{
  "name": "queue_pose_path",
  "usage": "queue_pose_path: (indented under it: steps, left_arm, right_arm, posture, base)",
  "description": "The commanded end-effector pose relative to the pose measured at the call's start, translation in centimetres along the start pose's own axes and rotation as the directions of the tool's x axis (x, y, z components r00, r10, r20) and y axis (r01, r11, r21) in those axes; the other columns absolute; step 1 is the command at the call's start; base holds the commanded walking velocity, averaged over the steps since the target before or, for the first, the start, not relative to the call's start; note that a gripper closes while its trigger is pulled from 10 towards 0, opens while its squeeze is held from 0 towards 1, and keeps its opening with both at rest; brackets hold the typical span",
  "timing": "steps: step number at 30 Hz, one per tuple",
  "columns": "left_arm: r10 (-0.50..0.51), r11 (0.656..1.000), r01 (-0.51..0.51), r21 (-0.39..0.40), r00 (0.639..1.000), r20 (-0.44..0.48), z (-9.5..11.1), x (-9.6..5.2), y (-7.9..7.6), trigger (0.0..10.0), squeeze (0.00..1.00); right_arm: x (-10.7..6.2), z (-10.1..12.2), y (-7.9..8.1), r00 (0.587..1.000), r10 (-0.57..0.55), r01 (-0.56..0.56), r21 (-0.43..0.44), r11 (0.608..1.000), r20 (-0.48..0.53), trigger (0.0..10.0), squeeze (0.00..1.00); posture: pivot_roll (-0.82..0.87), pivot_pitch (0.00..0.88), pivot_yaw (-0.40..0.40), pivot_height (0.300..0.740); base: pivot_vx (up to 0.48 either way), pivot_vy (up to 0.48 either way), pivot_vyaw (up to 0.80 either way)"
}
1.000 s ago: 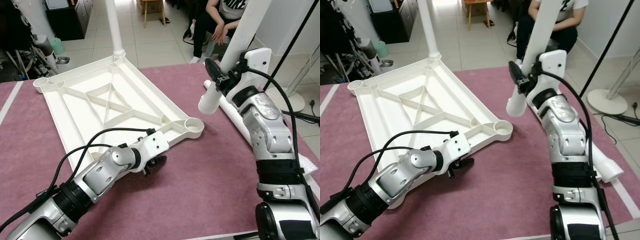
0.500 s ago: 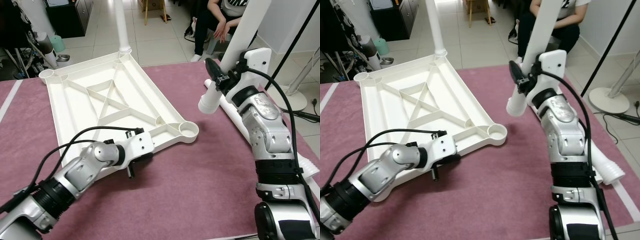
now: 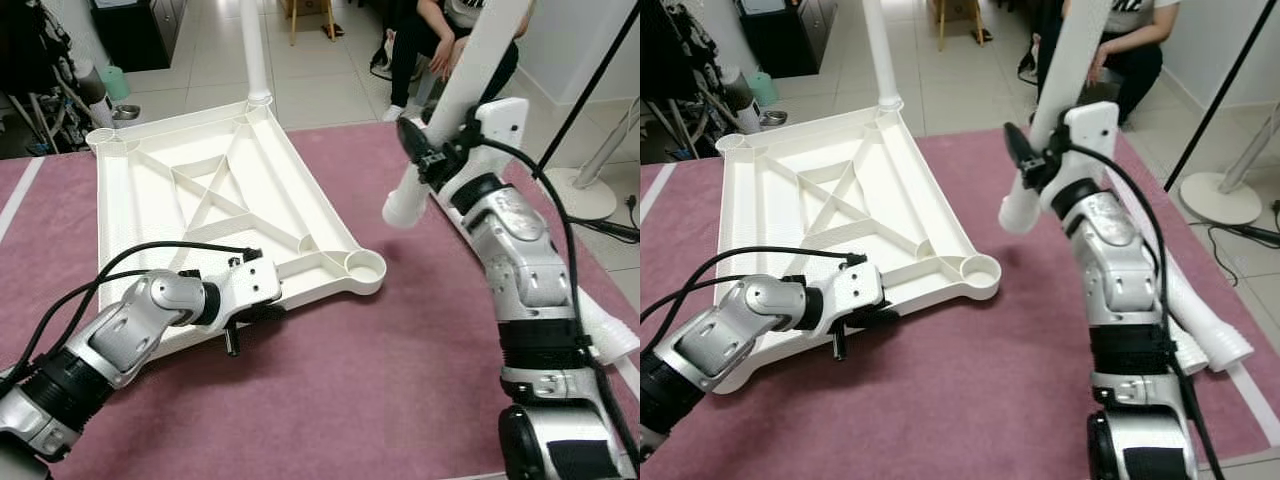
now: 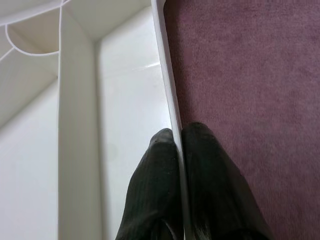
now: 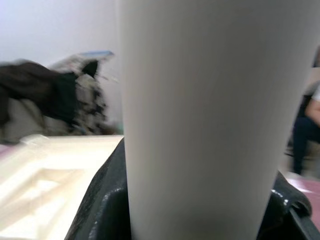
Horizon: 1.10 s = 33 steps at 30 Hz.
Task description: Building children table
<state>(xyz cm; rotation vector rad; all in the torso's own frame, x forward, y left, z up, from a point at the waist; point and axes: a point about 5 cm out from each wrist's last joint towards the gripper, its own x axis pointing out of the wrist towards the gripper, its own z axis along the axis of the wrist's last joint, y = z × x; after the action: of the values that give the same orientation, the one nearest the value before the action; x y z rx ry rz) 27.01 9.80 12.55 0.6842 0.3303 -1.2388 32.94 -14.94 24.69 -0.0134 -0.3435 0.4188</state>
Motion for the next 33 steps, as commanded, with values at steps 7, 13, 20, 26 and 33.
queue_pose_path:
  steps: [7,13,20,26,33]
  left_arm:
    - [0.047,0.998,-0.046,0.052,0.999,-0.020,0.0,2.8,-1.6,10.0,0.00]
    - [0.100,0.994,-0.097,0.039,0.993,-0.058,-0.4,3.7,-1.2,10.0,0.00]
    - [0.151,0.988,-0.150,0.023,0.986,-0.074,-0.7,3.7,-0.4,10.0,0.00]
    - [0.168,0.986,-0.166,0.027,0.983,-0.077,-0.8,3.8,0.0,10.0,0.00]
    - [0.183,0.983,-0.182,0.020,0.980,-0.079,-0.9,3.8,0.3,10.0,0.00]
  right_arm:
    - [0.3,-0.8,5.4,0.972,0.233,-0.233,0.102,0.967,0.011,10.0,0.00]
    - [-0.2,-1.4,6.3,0.960,0.278,-0.273,0.109,0.956,-0.030,10.0,0.00]
    - [-1.8,-2.2,5.5,0.967,0.237,-0.231,0.072,0.970,-0.093,10.0,0.00]
    - [-2.8,-3.1,4.3,0.970,0.179,-0.179,0.016,0.984,-0.166,10.0,0.00]
    - [-3.1,-3.9,3.2,0.970,0.123,-0.129,-0.017,0.991,-0.211,10.0,0.00]
  posture:
    - [-0.02,0.000,0.088,0.740]
    - [-0.02,0.000,0.070,0.740]
    - [-0.03,0.000,0.079,0.740]
    - [-0.04,0.000,0.098,0.740]
    - [-0.04,0.000,0.106,0.740]
  base:
    - [0.000,0.000,0.00]
    - [0.000,0.000,0.00]
    - [0.000,0.000,0.00]
    - [0.000,0.000,0.00]
    - [0.000,0.000,0.00]
